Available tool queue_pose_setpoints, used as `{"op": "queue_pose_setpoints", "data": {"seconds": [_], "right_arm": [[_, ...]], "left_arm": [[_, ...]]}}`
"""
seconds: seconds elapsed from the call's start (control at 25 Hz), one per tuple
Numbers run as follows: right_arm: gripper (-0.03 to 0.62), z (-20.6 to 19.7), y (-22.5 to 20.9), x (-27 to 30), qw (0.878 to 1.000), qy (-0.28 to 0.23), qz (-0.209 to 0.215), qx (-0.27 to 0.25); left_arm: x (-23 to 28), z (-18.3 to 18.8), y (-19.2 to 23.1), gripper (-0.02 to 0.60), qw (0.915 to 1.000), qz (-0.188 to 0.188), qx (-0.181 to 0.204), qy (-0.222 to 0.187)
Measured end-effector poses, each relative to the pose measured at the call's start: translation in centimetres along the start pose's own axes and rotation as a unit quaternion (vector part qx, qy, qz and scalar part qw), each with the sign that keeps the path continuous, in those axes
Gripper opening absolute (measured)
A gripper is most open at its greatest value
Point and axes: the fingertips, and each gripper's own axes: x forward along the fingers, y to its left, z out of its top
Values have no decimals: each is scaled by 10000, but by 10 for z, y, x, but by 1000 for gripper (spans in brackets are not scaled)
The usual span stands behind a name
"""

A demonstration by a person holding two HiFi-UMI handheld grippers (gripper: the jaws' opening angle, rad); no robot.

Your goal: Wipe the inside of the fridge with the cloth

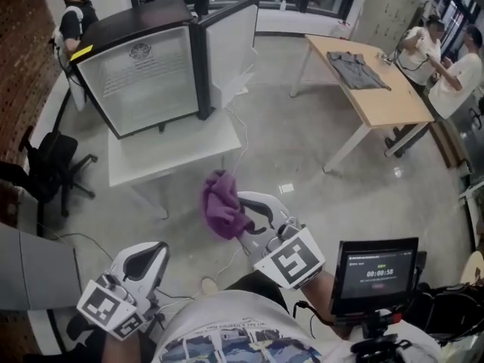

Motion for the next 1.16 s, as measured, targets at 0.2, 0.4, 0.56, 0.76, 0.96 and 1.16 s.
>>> {"op": "queue_pose_setpoints", "data": {"seconds": [0.2, 0.4, 0.56, 0.76, 0.96, 1.16], "right_arm": [[80, 0, 26, -1, 9998, 101, -163, -28], [80, 0, 39, -3, 9995, 205, -236, -22], [80, 0, 45, -4, 9993, 257, -270, -20], [80, 1, 54, -6, 9990, 321, -302, 9], [80, 1, 59, -7, 9988, 354, -334, 33], [80, 2, 64, -8, 9987, 368, -342, 53]], "left_arm": [[-21, -16, 3, 8, 9998, -155, -45, 74], [-27, -19, 3, 8, 9995, -291, -74, 55], [-28, -20, 2, 9, 9991, -400, -97, 50], [-31, -24, 1, 9, 9986, -505, -103, 91], [-28, -25, -2, 8, 9980, -624, -88, 112], [-31, -23, -3, 8, 9977, -660, -83, 119]]}}
